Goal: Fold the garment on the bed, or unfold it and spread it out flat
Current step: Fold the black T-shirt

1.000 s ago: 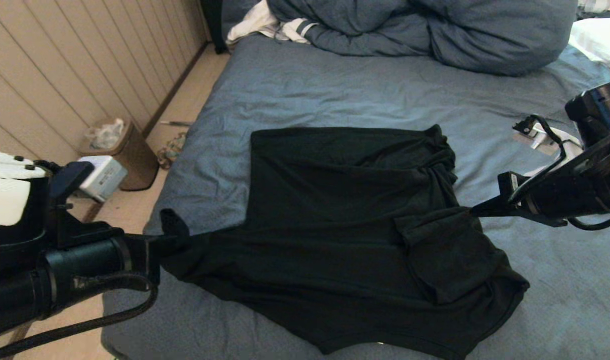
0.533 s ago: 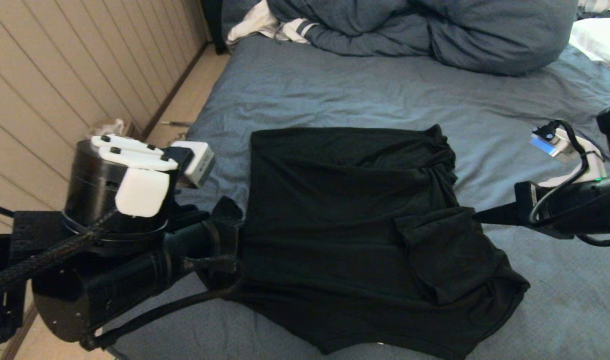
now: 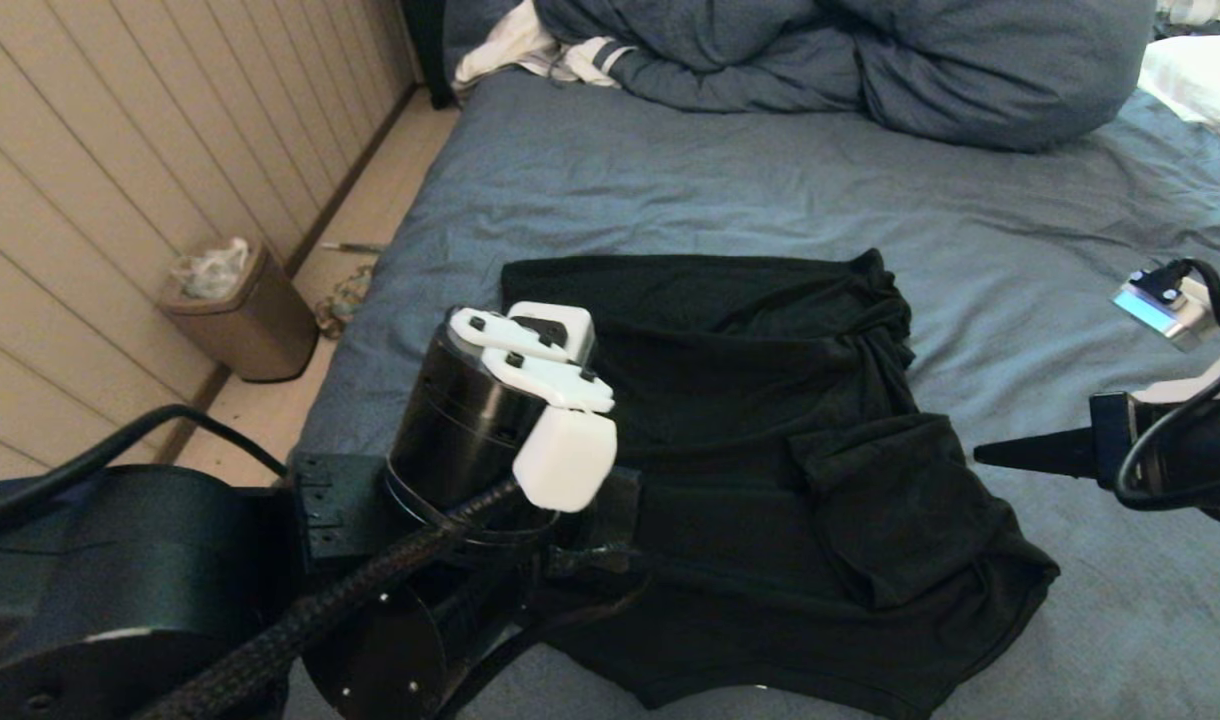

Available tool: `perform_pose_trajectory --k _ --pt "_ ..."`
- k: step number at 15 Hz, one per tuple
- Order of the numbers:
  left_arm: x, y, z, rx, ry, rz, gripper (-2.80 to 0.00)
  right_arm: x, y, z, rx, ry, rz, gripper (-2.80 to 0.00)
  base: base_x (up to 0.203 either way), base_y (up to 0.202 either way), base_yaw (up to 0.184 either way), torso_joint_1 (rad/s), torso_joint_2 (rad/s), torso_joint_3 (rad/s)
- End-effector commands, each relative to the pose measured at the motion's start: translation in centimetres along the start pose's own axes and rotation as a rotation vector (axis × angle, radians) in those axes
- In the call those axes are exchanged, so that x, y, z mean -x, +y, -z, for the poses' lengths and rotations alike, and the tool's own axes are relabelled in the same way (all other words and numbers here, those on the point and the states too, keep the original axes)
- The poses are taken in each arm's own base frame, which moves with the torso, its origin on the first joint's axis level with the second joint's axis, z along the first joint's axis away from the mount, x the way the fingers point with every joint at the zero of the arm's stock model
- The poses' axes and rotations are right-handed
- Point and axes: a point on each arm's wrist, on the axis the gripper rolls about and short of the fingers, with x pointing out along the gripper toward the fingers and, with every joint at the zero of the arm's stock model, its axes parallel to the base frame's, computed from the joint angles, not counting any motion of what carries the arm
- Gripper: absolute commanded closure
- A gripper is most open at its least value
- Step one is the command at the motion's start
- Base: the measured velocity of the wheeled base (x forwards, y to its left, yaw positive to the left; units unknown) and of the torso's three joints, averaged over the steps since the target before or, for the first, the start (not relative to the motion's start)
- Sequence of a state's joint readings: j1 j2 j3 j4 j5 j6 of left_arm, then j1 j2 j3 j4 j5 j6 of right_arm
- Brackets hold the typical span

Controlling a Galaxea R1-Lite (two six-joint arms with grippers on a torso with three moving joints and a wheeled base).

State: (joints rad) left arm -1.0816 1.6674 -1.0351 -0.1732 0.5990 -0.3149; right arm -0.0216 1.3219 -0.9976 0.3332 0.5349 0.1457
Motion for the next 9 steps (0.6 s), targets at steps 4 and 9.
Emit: perform_pose_trajectory --k 4,9 --pt "-1.7 -3.1 3.3 -0.045 0.083 0.022 0.0 -0.1 -0.5 0.8 -0.023 0.021 -0.002 0.0 0.0 0.0 0.0 0.0 0.0 0.0" --pt "-3.5 -4.3 4.3 -0.037 0.073 0.021 -2.8 -0.1 -0.8 0.9 -0.02 0.015 0.001 0.0 0.0 0.0 0.0 0.0 0.0 0.0"
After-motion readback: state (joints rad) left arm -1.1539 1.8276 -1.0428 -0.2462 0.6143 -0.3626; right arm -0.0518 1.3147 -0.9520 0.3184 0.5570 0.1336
